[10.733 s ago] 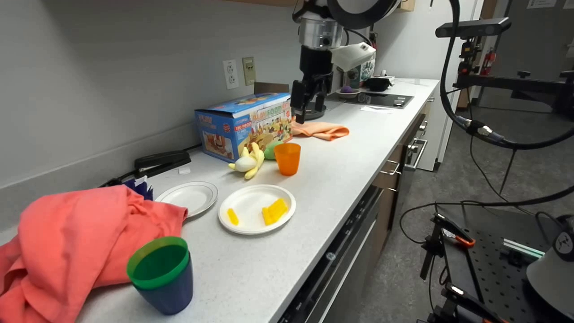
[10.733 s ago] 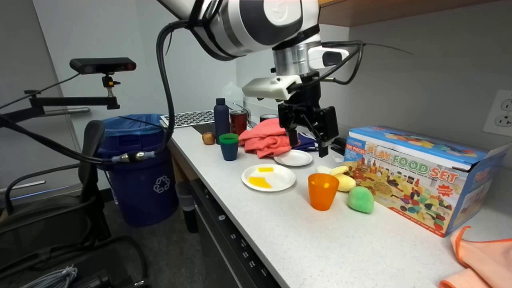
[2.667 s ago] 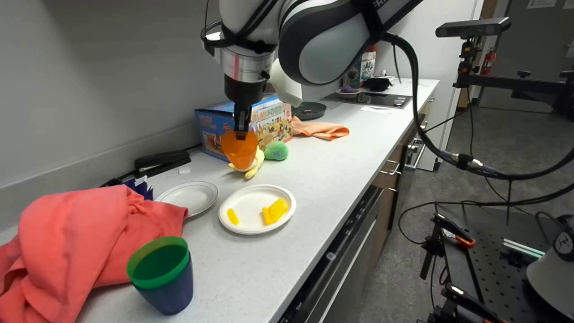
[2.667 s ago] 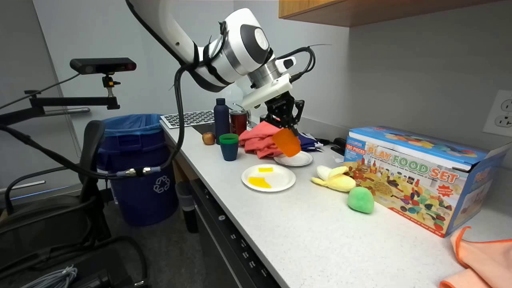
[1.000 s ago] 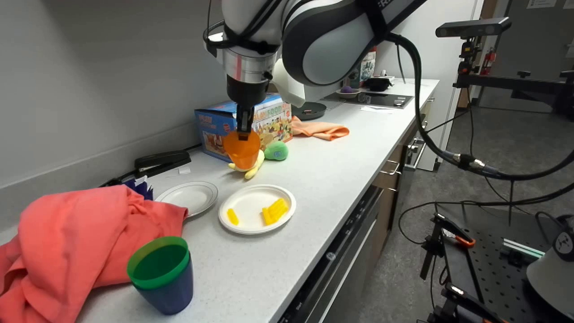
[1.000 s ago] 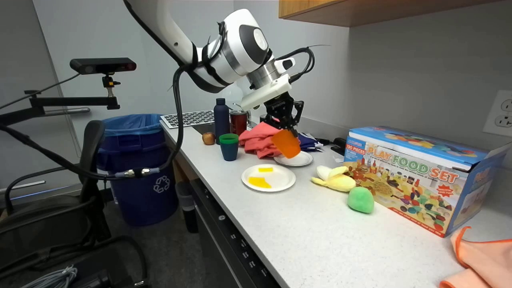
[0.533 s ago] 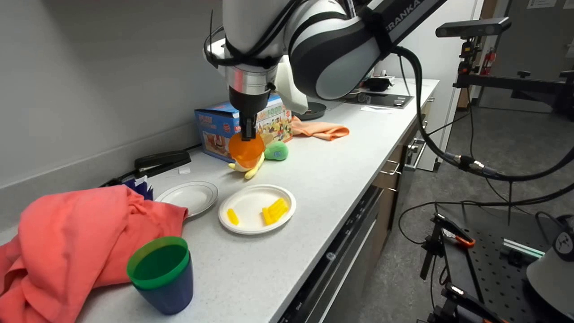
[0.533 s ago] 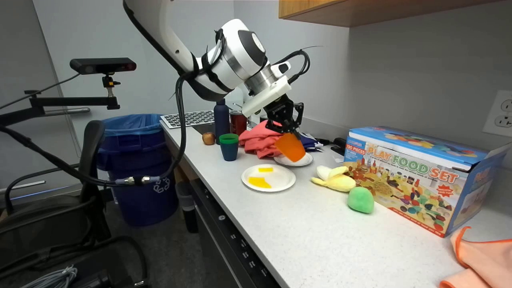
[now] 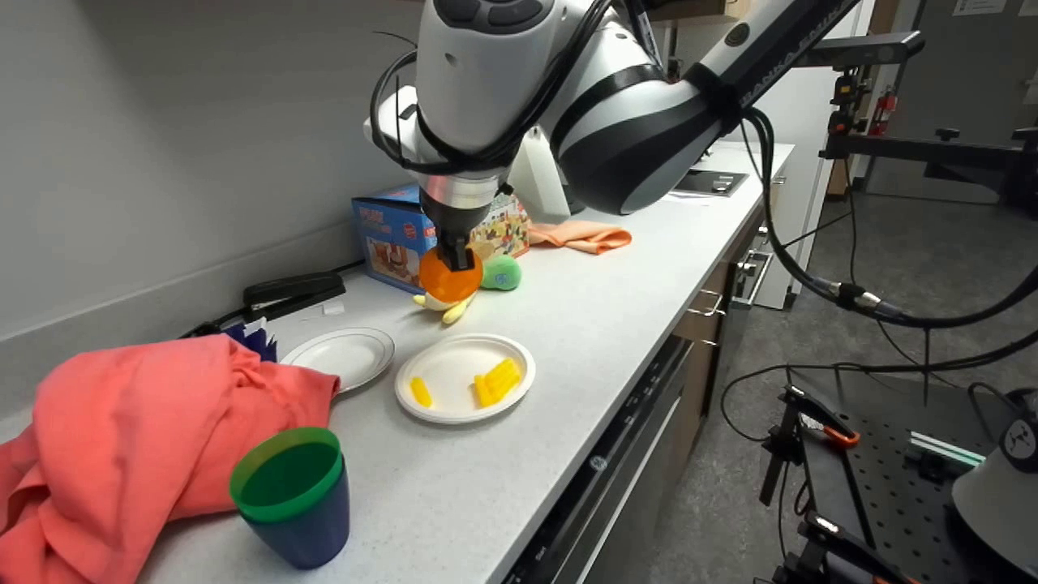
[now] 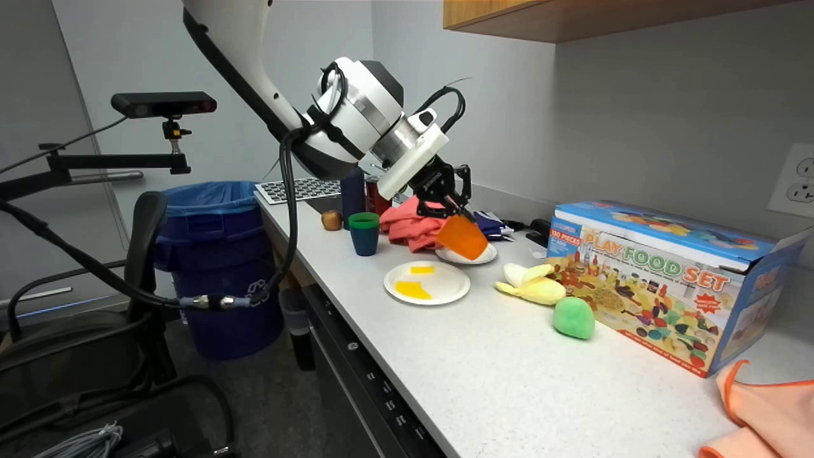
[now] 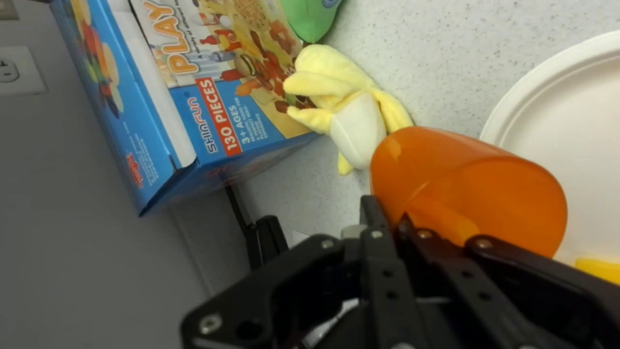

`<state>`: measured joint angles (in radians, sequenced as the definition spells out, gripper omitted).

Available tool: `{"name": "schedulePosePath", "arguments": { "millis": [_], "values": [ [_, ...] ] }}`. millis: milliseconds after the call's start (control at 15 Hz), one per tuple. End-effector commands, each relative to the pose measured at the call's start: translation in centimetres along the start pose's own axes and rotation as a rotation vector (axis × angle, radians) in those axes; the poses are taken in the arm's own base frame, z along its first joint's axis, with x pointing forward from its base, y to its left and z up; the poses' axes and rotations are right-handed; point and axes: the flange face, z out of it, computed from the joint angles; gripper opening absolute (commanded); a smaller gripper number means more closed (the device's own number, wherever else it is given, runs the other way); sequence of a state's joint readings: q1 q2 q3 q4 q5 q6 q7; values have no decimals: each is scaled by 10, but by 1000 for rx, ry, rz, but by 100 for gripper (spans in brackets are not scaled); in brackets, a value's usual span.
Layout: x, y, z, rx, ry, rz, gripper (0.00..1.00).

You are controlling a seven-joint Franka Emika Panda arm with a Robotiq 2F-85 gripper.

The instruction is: Remove the fries from the cup and put them on the plate

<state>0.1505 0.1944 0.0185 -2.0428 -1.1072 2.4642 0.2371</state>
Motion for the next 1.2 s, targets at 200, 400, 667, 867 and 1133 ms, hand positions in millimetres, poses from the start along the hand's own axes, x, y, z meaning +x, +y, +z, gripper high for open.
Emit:
{"name": "schedulePosePath", "arguments": {
  "millis": [200,400,667,867,1133],
  "values": [
    [-3,-14,-17,-212,22,-90,1],
    [-5,-21,-21,-300,39,-128,1],
    [-11,-34,-25,-390,64,-160,1],
    [-16,-44,-28,-466,97,-189,1],
    [-23,-59,-26,-563,137,-240,1]
  ]
}}
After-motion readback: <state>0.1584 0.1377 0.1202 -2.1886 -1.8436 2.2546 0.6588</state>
